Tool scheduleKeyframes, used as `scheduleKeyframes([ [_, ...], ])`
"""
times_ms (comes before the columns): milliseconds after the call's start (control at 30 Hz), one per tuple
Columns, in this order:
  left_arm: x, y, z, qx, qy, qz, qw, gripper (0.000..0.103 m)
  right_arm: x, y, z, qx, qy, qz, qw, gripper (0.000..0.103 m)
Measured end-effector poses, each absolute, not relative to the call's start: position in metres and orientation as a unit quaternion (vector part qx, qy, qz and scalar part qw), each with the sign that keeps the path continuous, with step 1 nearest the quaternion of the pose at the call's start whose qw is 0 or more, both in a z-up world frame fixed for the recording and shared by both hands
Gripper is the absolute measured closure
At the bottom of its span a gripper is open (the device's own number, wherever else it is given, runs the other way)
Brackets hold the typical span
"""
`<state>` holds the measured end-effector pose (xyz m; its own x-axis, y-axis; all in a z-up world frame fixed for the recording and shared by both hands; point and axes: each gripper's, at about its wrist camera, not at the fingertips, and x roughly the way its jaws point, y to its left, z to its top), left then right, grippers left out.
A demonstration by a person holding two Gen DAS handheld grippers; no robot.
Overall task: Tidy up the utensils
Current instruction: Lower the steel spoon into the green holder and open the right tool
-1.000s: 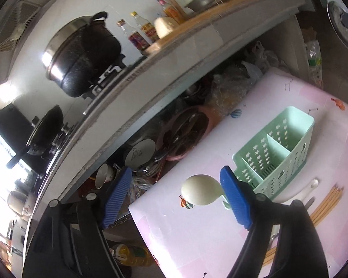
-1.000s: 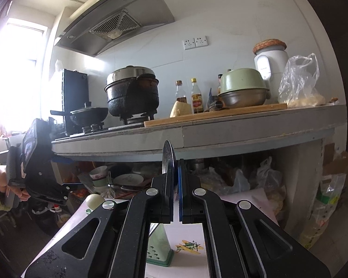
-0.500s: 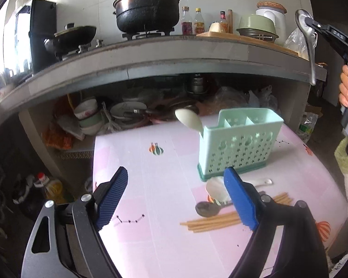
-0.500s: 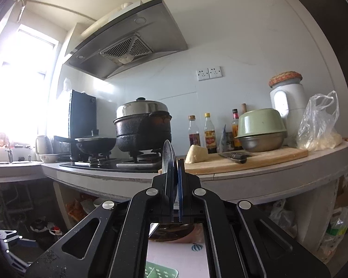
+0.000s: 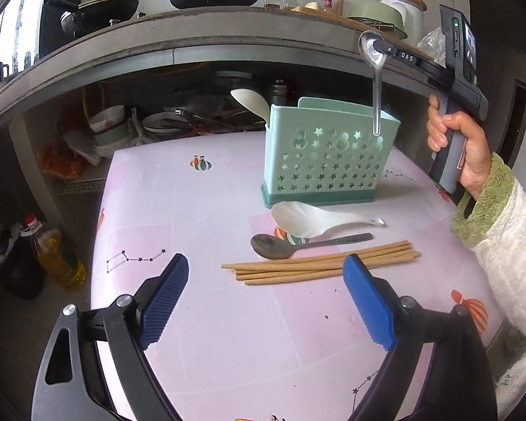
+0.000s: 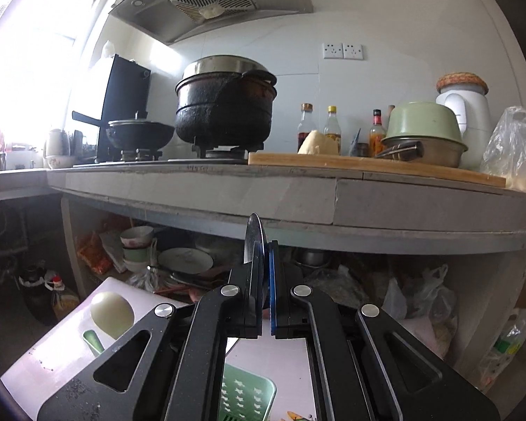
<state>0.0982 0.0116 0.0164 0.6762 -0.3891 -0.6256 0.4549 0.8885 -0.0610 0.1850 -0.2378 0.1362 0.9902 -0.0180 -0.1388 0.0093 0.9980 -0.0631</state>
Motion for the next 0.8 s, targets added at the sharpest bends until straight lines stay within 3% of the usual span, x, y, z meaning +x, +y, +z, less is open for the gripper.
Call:
scheduleKeyframes([
  [300,0.099,0.006,0.010,0.039,0.338,-0.250,0.906,0.014,0.170,-0.225,0.120,-0.064,0.091,0.023,0.994,0.102],
  [633,0.097,0.005,0.007,0.028,0.349,-0.248,0.903,0.013,0.172,-0.237,0.170,-0.064,0.000,-0.039,0.997,0.102],
  [800,0.098,0.006,0.003,0.025,0.356,-0.245,0.902,0.012,0.184,-0.220,0.157,-0.137,-0.025,-0.076,0.987,0.102],
])
